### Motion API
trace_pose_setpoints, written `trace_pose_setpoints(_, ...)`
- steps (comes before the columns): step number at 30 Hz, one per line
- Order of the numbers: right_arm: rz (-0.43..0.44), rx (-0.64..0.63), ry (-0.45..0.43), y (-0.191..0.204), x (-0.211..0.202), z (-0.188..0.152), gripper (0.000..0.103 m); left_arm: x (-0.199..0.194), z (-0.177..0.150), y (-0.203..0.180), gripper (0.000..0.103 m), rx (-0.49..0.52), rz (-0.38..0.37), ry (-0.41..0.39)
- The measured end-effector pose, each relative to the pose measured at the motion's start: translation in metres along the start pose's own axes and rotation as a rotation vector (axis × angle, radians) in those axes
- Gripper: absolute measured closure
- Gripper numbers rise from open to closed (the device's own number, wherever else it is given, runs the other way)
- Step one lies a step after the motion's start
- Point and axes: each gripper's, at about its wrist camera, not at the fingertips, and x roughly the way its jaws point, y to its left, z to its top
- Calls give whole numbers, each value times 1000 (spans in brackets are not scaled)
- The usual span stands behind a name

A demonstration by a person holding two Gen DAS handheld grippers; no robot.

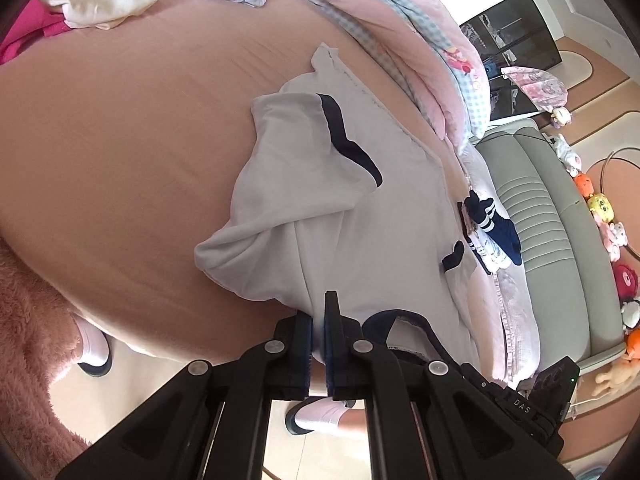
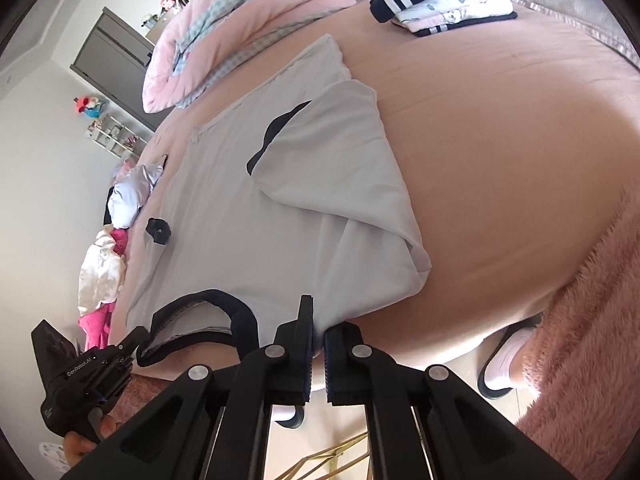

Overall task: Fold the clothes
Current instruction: 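Release the hem with both grippers and pull them back from the shirt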

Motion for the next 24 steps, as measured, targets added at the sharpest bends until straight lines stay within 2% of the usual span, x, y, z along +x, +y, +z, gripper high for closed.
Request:
trace_pose_setpoints(5,20,0,9,-2,-14,-7,101,-7,0,-1,100,-1,-4,21)
trace_pose_setpoints(12,8,-90,-32,17,-18,14,101,-11,28,-41,100,186,32,27)
trace_pose_setpoints(18,48,-113,-53,31,-15,64,101,4,84,-78,100,302,2,62)
trace_pose_setpoints(24,28,-155,-91,50,16,138,101,62,150,-105,99,342,17,135)
